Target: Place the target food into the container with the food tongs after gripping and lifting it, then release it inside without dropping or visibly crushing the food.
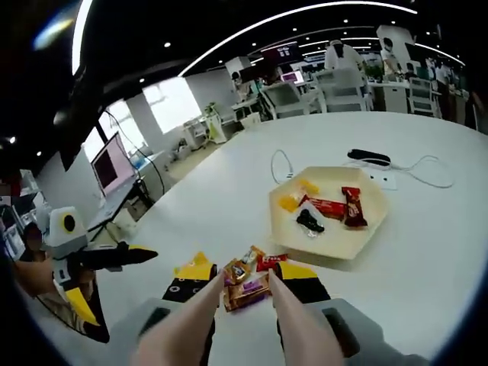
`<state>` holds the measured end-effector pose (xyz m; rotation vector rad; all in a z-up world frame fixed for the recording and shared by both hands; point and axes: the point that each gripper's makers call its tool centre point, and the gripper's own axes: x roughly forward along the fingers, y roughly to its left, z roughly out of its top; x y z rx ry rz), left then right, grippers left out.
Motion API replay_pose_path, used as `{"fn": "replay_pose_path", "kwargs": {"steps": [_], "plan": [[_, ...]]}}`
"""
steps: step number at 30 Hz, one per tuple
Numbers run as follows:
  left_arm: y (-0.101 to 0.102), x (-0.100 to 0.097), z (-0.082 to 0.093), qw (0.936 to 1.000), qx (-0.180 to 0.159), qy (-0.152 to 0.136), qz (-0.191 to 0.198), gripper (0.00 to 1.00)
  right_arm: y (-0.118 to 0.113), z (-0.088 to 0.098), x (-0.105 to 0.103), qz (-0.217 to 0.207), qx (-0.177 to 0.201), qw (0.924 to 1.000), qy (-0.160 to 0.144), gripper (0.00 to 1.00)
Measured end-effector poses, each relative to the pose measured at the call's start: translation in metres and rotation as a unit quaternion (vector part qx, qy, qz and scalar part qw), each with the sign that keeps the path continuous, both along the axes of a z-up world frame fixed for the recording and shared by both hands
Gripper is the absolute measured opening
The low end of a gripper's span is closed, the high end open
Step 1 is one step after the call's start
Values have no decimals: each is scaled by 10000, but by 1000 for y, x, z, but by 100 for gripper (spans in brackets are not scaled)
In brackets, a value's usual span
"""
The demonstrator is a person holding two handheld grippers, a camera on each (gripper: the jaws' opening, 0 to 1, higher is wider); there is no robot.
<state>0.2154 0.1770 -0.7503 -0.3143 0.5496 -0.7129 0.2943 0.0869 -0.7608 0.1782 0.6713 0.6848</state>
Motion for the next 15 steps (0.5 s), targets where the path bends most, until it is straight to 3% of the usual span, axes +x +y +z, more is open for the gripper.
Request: {"fn": "replay_pose_path", "kwargs": {"steps": [11, 15], "plan": [[4, -3, -3, 10000, 61, 61, -28, 99, 12, -14, -6, -38, -30, 9999, 100, 30], [6, -2, -4, 9999, 72, 75, -10, 99, 14, -23, -8, -249, 64, 9990, 362, 30]]}}
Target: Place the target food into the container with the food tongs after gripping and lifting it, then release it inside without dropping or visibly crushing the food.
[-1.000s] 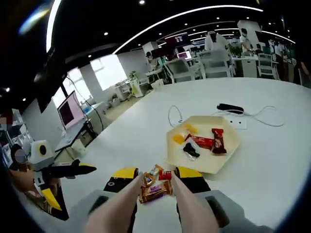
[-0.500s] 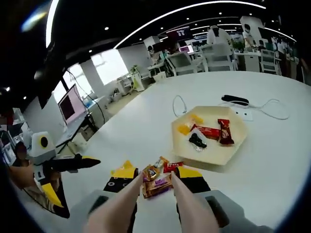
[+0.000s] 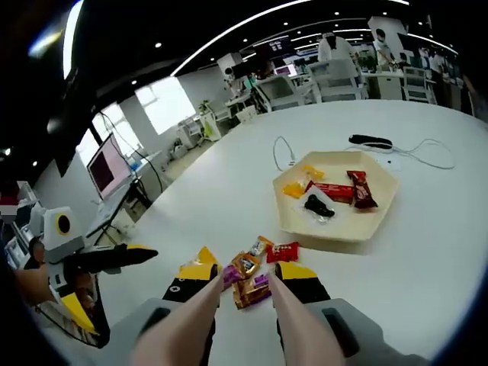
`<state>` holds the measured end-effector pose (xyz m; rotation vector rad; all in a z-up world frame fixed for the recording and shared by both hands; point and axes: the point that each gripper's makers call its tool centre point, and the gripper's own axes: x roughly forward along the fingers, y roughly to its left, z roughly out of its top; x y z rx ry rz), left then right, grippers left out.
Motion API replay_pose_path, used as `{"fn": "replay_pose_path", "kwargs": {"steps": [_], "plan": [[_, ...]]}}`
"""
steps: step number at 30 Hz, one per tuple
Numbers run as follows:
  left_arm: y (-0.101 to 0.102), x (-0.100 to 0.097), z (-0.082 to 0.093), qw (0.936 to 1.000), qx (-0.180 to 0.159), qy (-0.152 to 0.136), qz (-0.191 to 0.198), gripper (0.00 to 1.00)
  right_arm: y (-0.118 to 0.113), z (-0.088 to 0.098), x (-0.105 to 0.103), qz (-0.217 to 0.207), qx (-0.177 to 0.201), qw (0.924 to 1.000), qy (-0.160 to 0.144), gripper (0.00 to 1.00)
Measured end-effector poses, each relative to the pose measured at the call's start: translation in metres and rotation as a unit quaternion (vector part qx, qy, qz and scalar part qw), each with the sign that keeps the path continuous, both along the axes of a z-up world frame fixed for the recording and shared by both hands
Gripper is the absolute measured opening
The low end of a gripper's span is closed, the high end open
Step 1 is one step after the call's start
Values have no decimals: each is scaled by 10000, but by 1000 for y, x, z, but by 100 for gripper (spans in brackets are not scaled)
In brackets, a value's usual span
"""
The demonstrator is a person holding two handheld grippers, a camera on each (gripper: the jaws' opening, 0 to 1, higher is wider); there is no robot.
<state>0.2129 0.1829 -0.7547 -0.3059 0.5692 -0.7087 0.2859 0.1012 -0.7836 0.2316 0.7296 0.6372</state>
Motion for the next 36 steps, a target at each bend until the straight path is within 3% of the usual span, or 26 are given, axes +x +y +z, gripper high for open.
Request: {"fn": "replay_pose_path", "kwargs": {"steps": [9, 14, 25, 32, 36], "plan": [[2, 2, 0, 10000, -15, -25, 22, 99, 3, -15, -3, -120, -187, 9997, 79, 30], [3, 0, -5, 10000, 37, 48, -3, 99, -2, -26, 0, -432, -196, 9985, 276, 30], [10, 4, -7, 9998, 47, 130, 115, 99, 0, -48, 4, -573, -369, 9958, 605, 30], [11, 3, -13, 9997, 114, 211, 59, 99, -4, -53, 14, -487, -544, 9954, 623, 29], [8, 3, -17, 9993, 105, 346, -18, 99, -3, -56, 15, -50, -811, 9956, 469, 29]]}}
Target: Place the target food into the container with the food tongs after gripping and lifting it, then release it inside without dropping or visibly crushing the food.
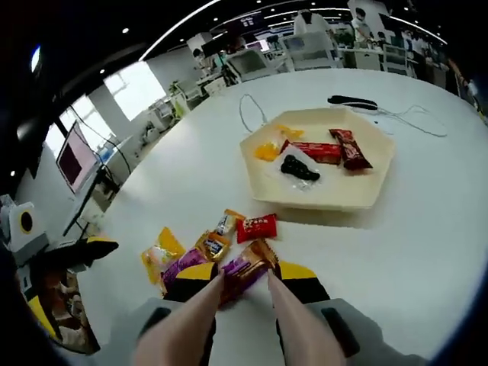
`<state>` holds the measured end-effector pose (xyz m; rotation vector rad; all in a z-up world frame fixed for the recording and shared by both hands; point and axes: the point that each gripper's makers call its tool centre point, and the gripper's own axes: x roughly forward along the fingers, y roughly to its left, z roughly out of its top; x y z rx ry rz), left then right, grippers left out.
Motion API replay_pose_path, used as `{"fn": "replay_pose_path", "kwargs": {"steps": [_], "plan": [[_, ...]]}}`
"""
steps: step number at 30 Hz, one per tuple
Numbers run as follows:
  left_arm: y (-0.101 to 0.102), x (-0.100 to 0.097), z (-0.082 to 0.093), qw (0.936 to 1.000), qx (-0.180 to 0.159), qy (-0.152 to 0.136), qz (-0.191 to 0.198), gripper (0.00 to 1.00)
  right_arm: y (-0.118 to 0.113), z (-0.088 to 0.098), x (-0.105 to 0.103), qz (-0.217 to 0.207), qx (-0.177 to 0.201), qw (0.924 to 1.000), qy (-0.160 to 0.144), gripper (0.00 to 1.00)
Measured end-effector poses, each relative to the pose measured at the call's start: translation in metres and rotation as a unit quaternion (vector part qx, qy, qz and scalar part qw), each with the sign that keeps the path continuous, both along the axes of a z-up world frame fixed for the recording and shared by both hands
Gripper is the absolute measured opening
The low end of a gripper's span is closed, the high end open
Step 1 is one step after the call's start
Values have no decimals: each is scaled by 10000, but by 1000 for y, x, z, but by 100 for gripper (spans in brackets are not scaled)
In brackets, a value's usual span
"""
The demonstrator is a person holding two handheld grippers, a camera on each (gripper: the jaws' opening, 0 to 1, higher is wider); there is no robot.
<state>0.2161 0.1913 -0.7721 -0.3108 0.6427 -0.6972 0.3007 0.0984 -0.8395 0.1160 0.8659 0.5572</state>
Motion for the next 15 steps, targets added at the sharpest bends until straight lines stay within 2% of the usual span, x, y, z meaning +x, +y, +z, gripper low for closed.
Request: {"fn": "replay_pose_path", "kwargs": {"steps": [1, 5, 8, 10, 13, 15], "plan": [[-2, 0, 0, 10000, -6, -35, -43, 99, 0, -1, -1, 318, -226, 9992, -101, 29], [-3, -1, 1, 9999, -18, -44, -111, 99, 1, 0, 0, 1060, -544, 9921, -382, 29], [-2, 1, 1, 9999, -46, -38, -85, 99, -10, -3, 4, 1350, -863, 9855, -554, 29], [-1, 1, 2, 10000, -51, -46, -72, 99, -18, -2, 6, 1192, -813, 9882, -519, 29], [1, -2, -1, 9999, 11, -31, -99, 99, -31, 3, 10, 422, -443, 9978, -249, 29], [1, -3, -4, 10000, -12, 18, -72, 99, -32, 4, 10, 63, -268, 9995, -132, 29]]}}
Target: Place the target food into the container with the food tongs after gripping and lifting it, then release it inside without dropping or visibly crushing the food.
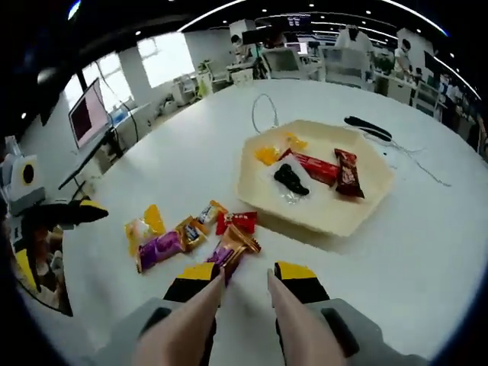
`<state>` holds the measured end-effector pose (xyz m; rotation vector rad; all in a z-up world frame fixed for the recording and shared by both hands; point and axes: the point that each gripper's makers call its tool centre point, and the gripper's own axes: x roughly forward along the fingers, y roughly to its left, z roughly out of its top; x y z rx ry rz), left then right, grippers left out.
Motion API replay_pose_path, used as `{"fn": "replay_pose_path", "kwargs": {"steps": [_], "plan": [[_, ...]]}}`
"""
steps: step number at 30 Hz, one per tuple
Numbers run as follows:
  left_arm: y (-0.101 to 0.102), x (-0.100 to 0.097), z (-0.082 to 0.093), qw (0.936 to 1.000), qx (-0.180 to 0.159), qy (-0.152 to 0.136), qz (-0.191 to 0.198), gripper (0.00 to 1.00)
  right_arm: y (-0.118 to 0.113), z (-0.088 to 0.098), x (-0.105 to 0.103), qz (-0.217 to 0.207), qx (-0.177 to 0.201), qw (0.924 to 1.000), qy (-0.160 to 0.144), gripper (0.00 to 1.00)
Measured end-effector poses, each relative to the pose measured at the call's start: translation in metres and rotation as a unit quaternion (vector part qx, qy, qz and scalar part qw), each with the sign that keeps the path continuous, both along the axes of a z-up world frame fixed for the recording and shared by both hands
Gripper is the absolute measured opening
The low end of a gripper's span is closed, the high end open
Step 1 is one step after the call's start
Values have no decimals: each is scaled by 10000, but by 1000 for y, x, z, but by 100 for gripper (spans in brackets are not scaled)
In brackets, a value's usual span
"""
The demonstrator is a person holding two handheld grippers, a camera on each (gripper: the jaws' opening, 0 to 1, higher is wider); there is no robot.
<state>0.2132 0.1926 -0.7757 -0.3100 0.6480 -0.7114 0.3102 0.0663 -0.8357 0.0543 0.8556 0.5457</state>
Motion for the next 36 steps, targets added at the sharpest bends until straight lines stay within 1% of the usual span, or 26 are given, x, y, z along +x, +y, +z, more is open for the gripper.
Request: {"fn": "replay_pose_path", "kwargs": {"steps": [1, 2, 6, 7, 10, 11, 14, 17, 18, 19, 20, 21, 22, 24, 25, 26, 27, 28, 29, 30, 31, 32, 33, 34, 35, 36], "plan": [[0, 0, 0, 10000, -32, 14, 31, 99, 3, 3, -1, -228, 147, 9996, 22, 29], [-1, 1, 0, 10000, -62, 31, 60, 99, 6, 5, -2, -301, 204, 9993, 27, 29], [-5, 3, 2, 9999, -93, -1, 73, 99, 23, 5, -5, -289, 151, 9994, -69, 29], [-6, 3, 3, 9999, -109, -8, 70, 99, 25, 3, -3, -347, 68, 9993, -79, 29], [-9, 3, 5, 9999, -108, 1, 49, 98, 25, 1, 4, -666, 59, 9977, -49, 29], [-9, 4, 6, 9998, -159, 20, 85, 98, 22, -1, 6, -939, 98, 9955, 74, 29], [-8, 4, 6, 9998, -154, 7, 98, 98, 23, 0, 10, -1252, 230, 9917, 150, 29], [-6, 3, 3, 9999, -119, 52, 84, 98, 30, 5, 11, -1229, 178, 9922, 60, 29], [-5, 3, 2, 9999, -100, 64, 82, 98, 32, 3, 13, -1198, 56, 9928, 25, 29], [-4, 4, 1, 9999, -94, 72, 85, 98, 33, 0, 13, -1199, 41, 9928, 51, 29], [-3, 4, 0, 9999, -94, 85, 91, 98, 35, -5, 13, -1181, 18, 9929, 151, 29], [-3, 5, -1, 9999, -94, 94, 93, 98, 36, -9, 12, -1134, -28, 9933, 208, 29], [-3, 6, -1, 9999, -99, 100, 93, 98, 38, -11, 12, -1089, -36, 9938, 200, 29], [-3, 7, 0, 9998, -115, 96, 94, 98, 39, -9, 12, -973, -78, 9952, 114, 29], [-3, 8, 1, 9999, -117, 77, 97, 98, 41, -9, 10, -761, -140, 9970, 77, 28], [-3, 9, 1, 9999, -114, 76, 97, 98, 42, -13, 3, -495, -213, 9983, 213, 28], [-3, 9, 1, 9999, -116, 77, 97, 98, 43, -14, 2, -431, -182, 9987, 210, 28], [-3, 9, 1, 9998, -128, 87, 98, 98, 46, -12, 1, -286, -66, 9996, 47, 28], [-4, 10, 0, 9998, -131, 93, 95, 98, 46, -11, -4, 10, -50, 10000, 5, 28], [-4, 10, 0, 9998, -129, 88, 86, 98, 46, -9, -2, 132, -76, 9998, -140, 28], [-5, 9, 0, 9999, -130, 86, 73, 98, 45, -13, -13, 459, -348, 9983, -16, 28], [-5, 9, 0, 9998, -142, 89, 68, 98, 44, -15, -13, 755, -551, 9956, -76, 28], [-6, 9, 1, 9998, -159, 94, 54, 98, 46, -15, -19, 1141, -668, 9912, -93, 28], [-7, 9, 0, 9998, -172, 104, 40, 98, 44, -14, -22, 1199, -746, 9899, -90, 28], [-8, 9, 0, 9998, -172, 98, 31, 98, 42, -13, -22, 1225, -778, 9893, -152, 28], [-9, 9, 0, 9998, -166, 89, 17, 98, 42, -11, -21, 1234, -753, 9893, -177, 28]]}}
